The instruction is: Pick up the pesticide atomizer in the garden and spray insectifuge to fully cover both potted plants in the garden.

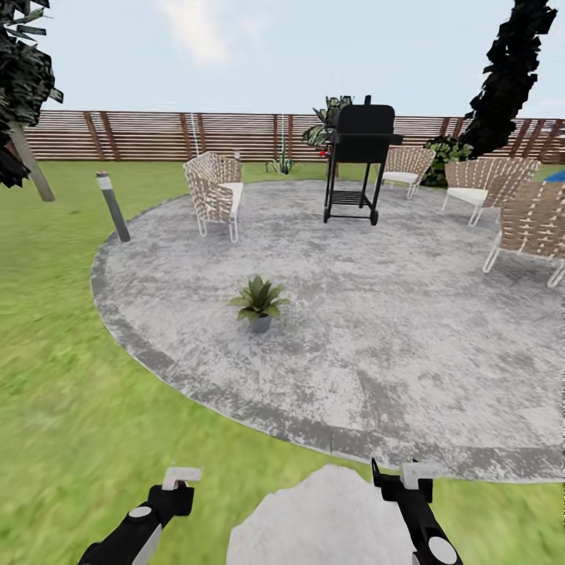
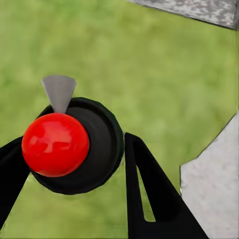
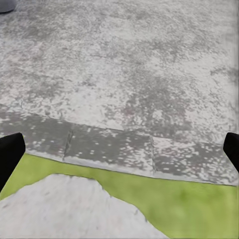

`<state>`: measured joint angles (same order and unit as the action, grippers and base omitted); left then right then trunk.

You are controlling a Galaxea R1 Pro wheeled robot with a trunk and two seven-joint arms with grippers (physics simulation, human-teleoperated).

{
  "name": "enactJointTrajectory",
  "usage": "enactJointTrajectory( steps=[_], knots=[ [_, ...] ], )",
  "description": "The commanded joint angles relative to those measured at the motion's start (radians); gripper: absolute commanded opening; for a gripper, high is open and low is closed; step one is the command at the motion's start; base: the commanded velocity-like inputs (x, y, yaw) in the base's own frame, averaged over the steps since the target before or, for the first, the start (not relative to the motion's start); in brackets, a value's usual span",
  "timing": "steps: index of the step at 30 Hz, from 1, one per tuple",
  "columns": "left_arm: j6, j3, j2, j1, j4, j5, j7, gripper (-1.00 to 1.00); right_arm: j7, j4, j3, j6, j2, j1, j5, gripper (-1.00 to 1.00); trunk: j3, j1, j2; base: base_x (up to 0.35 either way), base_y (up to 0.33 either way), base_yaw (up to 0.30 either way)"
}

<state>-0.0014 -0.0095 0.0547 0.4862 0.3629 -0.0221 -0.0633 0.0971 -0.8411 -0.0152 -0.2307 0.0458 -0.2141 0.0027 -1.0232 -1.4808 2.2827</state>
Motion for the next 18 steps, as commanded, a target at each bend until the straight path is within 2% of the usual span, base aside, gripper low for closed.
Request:
enactJointTrajectory(
  steps=[1, 15, 18],
  knots=[
    [0.0, -0.001, 0.001, 0.0, 0.001, -0.002, -0.003, -1.0, 0.004, 0.001, -0.002, -0.002, 0.0, -0.001, 0.0, 1.0, -0.001, 0.0, 0.0, 0.306, 0.157, -0.262],
    [0.0, -0.001, 0.001, 0.0, 0.001, -0.002, -0.003, -1.0, 0.004, 0.001, -0.002, -0.002, 0.0, -0.001, 0.0, 1.0, -0.001, 0.0, 0.0, 0.316, 0.132, -0.259],
    [0.0, -0.001, 0.001, 0.0, 0.001, -0.002, -0.003, -1.0, 0.004, 0.001, -0.002, -0.002, 0.0, -0.001, 0.0, 1.0, -0.001, 0.0, 0.0, 0.332, 0.092, -0.096]
  ],
)
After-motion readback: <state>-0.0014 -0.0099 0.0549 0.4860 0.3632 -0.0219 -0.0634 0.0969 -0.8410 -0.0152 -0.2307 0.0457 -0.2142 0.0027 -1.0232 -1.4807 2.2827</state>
